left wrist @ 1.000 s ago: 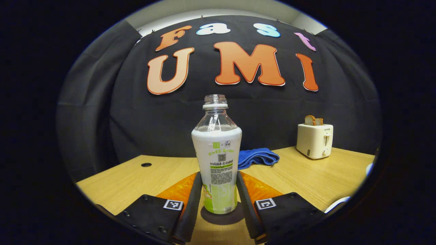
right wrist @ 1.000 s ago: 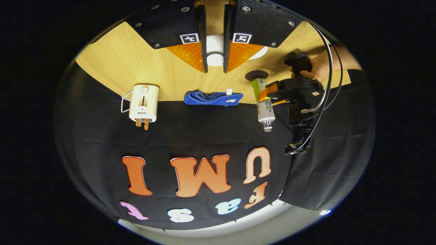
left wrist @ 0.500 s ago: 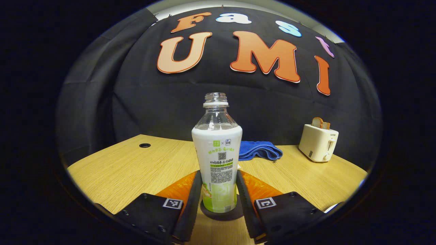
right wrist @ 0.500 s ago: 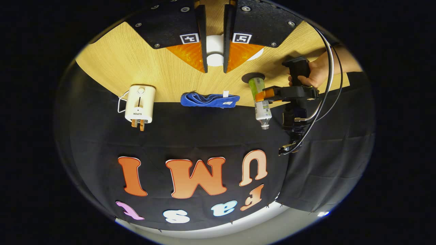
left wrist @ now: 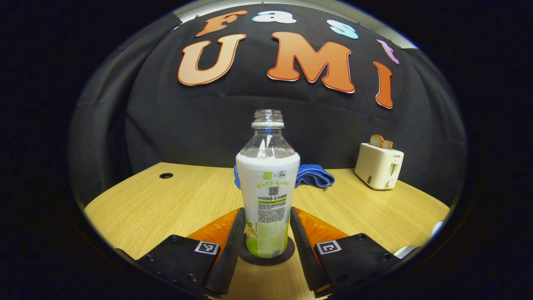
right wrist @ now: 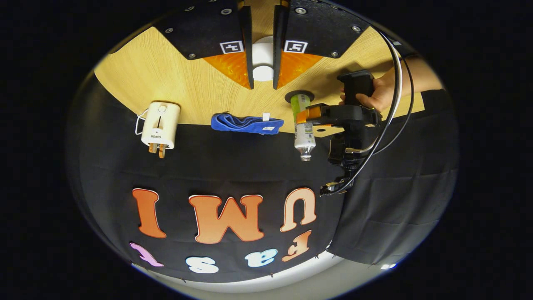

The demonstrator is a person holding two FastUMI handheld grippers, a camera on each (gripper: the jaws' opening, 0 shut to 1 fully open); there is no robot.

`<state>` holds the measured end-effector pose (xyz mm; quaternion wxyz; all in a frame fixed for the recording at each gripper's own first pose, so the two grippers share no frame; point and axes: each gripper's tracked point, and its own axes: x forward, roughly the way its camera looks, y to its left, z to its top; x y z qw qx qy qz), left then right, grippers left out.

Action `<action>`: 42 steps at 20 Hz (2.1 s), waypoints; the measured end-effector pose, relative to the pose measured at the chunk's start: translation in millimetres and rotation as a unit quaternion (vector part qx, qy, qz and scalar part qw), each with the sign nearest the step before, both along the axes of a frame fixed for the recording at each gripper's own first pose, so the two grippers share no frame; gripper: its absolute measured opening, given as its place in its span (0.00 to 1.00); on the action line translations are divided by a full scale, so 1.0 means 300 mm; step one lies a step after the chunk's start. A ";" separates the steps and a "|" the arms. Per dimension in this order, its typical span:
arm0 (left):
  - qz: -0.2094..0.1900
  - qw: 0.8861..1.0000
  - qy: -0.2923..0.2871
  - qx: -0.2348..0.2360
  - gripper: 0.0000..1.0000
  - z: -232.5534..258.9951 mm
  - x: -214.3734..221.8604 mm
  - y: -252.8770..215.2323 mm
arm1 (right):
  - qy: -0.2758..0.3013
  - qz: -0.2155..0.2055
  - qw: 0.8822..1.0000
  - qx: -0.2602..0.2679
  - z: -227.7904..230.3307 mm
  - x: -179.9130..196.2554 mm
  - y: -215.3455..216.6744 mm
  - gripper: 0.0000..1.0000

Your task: Open the teacup lid with one hand, grasp the water bottle and pour water into the teacup with the other hand; after pouring, place the water bottle on the coaster and then close the teacup lid.

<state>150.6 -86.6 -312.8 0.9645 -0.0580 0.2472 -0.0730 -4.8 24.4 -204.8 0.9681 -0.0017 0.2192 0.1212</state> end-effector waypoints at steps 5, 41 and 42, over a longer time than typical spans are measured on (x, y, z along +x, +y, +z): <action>-0.001 1.000 -0.008 0.007 0.83 0.024 -0.022 0.013 | 0.009 0.011 1.000 0.002 -0.040 0.004 0.047 0.22; 0.025 0.989 -0.144 -0.001 0.85 0.572 -0.366 0.193 | -0.089 -0.041 0.995 -0.010 0.277 0.046 -0.024 0.82; 0.028 0.989 -0.147 0.005 0.84 0.596 -0.385 0.207 | -0.101 -0.047 0.994 -0.014 0.312 0.045 -0.032 0.84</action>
